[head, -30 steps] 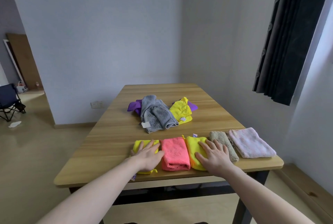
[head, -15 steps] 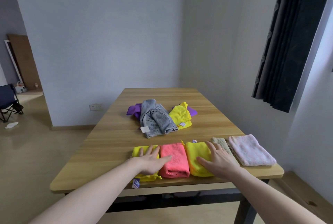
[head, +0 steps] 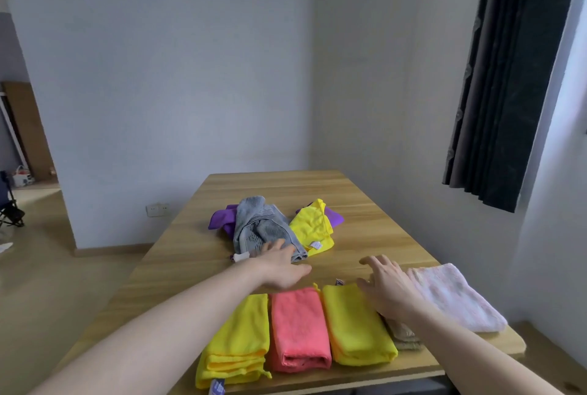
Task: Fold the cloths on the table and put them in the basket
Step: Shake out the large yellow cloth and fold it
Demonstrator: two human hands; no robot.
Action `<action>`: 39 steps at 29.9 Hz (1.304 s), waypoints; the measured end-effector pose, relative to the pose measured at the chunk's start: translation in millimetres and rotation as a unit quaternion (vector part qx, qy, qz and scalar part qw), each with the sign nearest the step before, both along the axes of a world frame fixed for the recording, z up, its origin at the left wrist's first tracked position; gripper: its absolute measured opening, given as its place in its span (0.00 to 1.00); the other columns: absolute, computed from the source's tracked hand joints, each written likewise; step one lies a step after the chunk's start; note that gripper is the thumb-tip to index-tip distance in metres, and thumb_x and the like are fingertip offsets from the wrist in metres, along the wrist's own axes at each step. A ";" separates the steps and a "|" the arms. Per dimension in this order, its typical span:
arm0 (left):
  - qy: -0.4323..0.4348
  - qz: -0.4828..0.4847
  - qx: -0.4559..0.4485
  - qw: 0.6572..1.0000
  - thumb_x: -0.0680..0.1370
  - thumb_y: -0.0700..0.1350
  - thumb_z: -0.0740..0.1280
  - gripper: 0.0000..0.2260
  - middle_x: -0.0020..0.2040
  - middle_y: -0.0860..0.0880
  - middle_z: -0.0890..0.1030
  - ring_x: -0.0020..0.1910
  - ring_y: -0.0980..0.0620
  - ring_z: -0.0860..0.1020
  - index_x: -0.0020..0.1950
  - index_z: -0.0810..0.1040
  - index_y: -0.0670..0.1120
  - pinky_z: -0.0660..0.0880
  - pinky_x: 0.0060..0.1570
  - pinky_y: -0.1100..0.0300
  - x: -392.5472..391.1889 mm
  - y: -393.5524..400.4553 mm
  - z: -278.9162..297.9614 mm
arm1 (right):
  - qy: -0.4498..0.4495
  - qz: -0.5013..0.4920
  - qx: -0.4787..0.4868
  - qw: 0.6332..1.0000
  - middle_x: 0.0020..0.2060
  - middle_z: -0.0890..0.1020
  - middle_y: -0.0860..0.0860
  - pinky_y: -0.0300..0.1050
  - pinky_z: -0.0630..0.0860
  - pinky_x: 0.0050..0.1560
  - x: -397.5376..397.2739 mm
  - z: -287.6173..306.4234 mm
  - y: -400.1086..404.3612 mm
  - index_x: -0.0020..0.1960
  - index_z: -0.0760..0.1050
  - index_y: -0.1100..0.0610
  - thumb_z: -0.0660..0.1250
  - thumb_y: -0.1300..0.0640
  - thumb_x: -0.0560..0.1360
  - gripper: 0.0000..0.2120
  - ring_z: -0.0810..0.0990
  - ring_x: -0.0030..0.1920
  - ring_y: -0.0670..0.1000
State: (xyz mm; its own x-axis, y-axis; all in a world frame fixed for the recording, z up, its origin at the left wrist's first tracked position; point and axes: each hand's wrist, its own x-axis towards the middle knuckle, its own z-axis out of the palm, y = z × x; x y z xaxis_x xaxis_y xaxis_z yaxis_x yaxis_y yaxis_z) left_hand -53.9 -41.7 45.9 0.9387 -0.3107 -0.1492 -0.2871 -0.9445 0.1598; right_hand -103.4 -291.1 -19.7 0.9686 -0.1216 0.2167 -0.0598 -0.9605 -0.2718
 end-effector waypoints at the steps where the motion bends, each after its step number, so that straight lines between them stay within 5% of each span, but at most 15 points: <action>1: -0.005 -0.004 0.003 1.000 0.79 0.66 0.56 0.36 0.83 0.48 0.48 0.82 0.42 0.47 0.82 0.54 0.49 0.52 0.78 0.41 7.4 -5.7 -2.0 | 0.000 0.003 0.000 1.000 0.69 0.72 0.45 0.50 0.65 0.63 0.8 -10.0 -3.4 0.72 0.68 0.44 0.58 0.43 0.81 0.20 0.72 0.68 0.51; 11: -0.024 -0.037 0.049 0.998 0.79 0.57 0.60 0.26 0.81 0.49 0.57 0.80 0.42 0.56 0.78 0.66 0.56 0.58 0.76 0.45 86.9 -64.9 -26.3 | -0.079 0.038 0.068 0.994 0.58 0.79 0.35 0.46 0.69 0.61 13.8 -53.2 -20.8 0.60 0.75 0.40 0.57 0.40 0.79 0.14 0.74 0.61 0.45; 16: 0.035 0.012 -0.043 0.998 0.78 0.52 0.61 0.19 0.71 0.48 0.74 0.69 0.42 0.72 0.67 0.79 0.50 0.72 0.67 0.52 111.1 -83.7 -30.5 | -0.086 0.037 0.074 0.993 0.58 0.79 0.36 0.45 0.68 0.61 14.3 -52.7 -18.4 0.61 0.75 0.41 0.57 0.41 0.79 0.14 0.73 0.61 0.46; 21: 0.072 0.039 -0.072 0.994 0.79 0.49 0.60 0.18 0.64 0.42 0.80 0.61 0.41 0.78 0.64 0.79 0.42 0.75 0.61 0.52 120.8 -92.6 -35.1 | -0.085 0.032 0.071 0.993 0.57 0.78 0.37 0.45 0.66 0.60 13.9 -53.0 -20.5 0.60 0.75 0.41 0.57 0.41 0.79 0.13 0.73 0.60 0.46; 25: 0.023 0.055 -0.127 0.990 0.77 0.48 0.61 0.18 0.59 0.34 0.80 0.58 0.36 0.79 0.58 0.80 0.38 0.77 0.54 0.51 126.1 -92.5 -25.1 | -0.089 0.031 0.085 0.992 0.59 0.76 0.38 0.45 0.67 0.61 13.6 -54.7 -20.3 0.64 0.72 0.41 0.57 0.41 0.79 0.15 0.72 0.62 0.47; 28: -0.054 0.073 -0.208 0.974 0.74 0.41 0.61 0.09 0.50 0.40 0.84 0.49 0.38 0.81 0.42 0.81 0.49 0.79 0.51 0.53 127.7 -87.7 -1.1 | -0.089 0.031 0.102 0.990 0.61 0.74 0.39 0.46 0.66 0.63 11.9 -55.3 -20.2 0.69 0.66 0.42 0.58 0.42 0.79 0.19 0.72 0.63 0.47; 30: -0.089 0.084 -0.240 0.963 0.74 0.42 0.62 0.12 0.53 0.45 0.83 0.51 0.43 0.80 0.48 0.83 0.53 0.77 0.57 0.54 132.5 -81.8 19.1 | -0.090 0.032 0.107 0.990 0.62 0.72 0.40 0.46 0.66 0.64 11.0 -54.6 -20.4 0.71 0.63 0.42 0.58 0.42 0.79 0.21 0.71 0.63 0.47; 33: -0.144 0.095 -0.297 0.939 0.76 0.41 0.63 0.21 0.71 0.45 0.77 0.69 0.44 0.75 0.69 0.80 0.50 0.70 0.67 0.58 137.4 -72.2 59.0 | -0.089 0.032 0.108 0.990 0.62 0.71 0.39 0.47 0.66 0.64 6.6 -49.2 -19.0 0.72 0.62 0.41 0.58 0.42 0.79 0.22 0.72 0.63 0.47; 39: -0.201 0.069 -0.349 0.913 0.77 0.39 0.61 0.23 0.74 0.45 0.73 0.73 0.44 0.71 0.72 0.77 0.49 0.68 0.71 0.56 135.5 -61.8 128.5 | -0.076 0.033 0.105 0.991 0.66 0.69 0.39 0.45 0.66 0.67 5.4 -49.4 -19.4 0.73 0.62 0.41 0.58 0.42 0.79 0.23 0.71 0.65 0.46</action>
State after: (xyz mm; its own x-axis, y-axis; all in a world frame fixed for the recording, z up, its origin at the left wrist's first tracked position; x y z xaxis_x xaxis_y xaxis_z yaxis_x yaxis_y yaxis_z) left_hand 81.6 -103.5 174.4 0.9112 -0.0729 0.4055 -0.3416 -0.6838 0.6448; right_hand -98.0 -310.5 -69.0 0.9344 -0.1167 0.3366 0.0580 -0.8824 -0.4669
